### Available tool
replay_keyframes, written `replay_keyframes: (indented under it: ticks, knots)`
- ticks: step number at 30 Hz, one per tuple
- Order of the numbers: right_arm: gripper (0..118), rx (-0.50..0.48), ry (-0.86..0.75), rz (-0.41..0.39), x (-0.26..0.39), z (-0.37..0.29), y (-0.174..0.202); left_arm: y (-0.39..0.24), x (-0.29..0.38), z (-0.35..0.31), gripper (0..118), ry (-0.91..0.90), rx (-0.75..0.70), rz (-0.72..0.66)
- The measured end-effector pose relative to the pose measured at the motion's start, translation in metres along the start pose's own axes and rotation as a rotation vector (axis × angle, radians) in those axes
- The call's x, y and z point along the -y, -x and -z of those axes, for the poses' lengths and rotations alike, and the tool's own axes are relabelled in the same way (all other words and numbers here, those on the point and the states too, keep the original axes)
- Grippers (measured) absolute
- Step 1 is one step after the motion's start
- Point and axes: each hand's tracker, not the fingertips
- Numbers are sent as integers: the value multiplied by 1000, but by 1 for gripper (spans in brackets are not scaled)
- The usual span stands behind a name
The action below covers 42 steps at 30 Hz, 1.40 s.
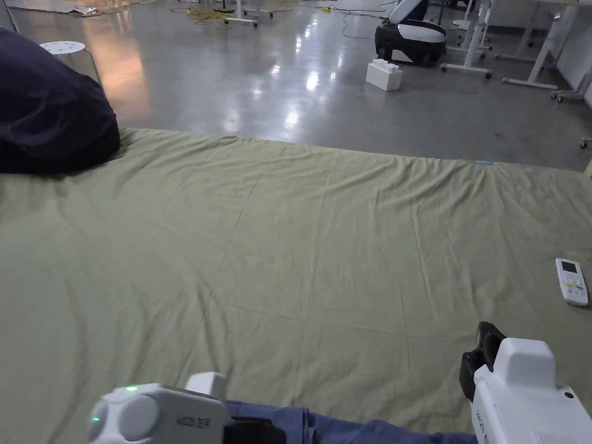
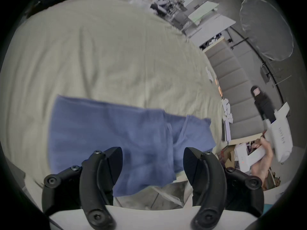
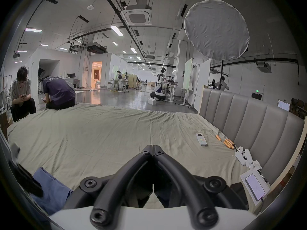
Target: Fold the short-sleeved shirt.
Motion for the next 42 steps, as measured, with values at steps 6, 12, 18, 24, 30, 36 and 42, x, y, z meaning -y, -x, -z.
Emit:
replay_keyframes:
  ticks: [6, 12, 18, 24, 30, 36, 42]
  knots:
    - [0, -5, -21, 1, -8, 2, 1, 70, -20, -53, 81, -99, -17, -31]
    - [0, -4, -21, 4, -10, 2, 4, 154, -17, -32, 83, -28, 104, -144]
    - [0, 2, -8, 1, -9, 2, 6, 178, -1, 1, 84, -3, 299, -229]
    - [0, 11, 4, -2, -7, 3, 6, 132, 18, 7, 80, -32, 514, -368]
    - [0, 25, 14, -8, -6, 2, 5, 104, 33, 22, 31, 19, 406, -238]
    - [0, 33, 19, -21, -7, 2, 5, 131, 6, 2, 12, -14, 351, -196]
    - [0, 24, 20, -27, -8, 4, 7, 169, -31, -24, 12, -29, 303, -134]
